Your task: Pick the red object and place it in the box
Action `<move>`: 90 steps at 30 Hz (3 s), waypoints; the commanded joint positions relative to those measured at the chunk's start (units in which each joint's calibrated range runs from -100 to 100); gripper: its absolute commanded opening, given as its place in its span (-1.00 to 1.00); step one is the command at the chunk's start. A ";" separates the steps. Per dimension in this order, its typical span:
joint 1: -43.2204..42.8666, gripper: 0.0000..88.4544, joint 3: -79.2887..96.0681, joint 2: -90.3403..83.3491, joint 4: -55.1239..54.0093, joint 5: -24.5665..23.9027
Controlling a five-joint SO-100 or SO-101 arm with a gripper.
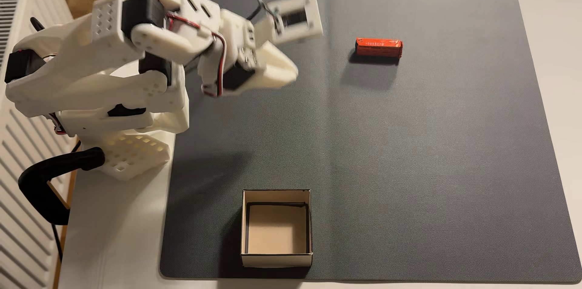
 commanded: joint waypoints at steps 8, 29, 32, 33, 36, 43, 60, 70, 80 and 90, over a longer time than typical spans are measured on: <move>-9.73 -0.98 -7.61 -0.27 -10.59 0.44; -10.69 -0.91 -21.12 41.74 -29.99 -5.55; -10.54 -0.72 -22.21 52.79 -37.16 -5.55; -10.84 -0.64 -22.12 56.02 -40.13 -5.55; -11.36 -0.46 -21.76 64.02 -47.83 -5.76; -12.55 -0.29 -22.75 77.71 -60.33 -6.02; -16.48 -0.29 -34.00 94.46 -62.86 -8.00; -15.89 -0.29 -34.45 98.46 -65.75 -7.85; -15.74 -0.29 -34.63 103.22 -69.59 -7.95; -15.81 -0.29 -34.54 105.26 -71.95 -7.95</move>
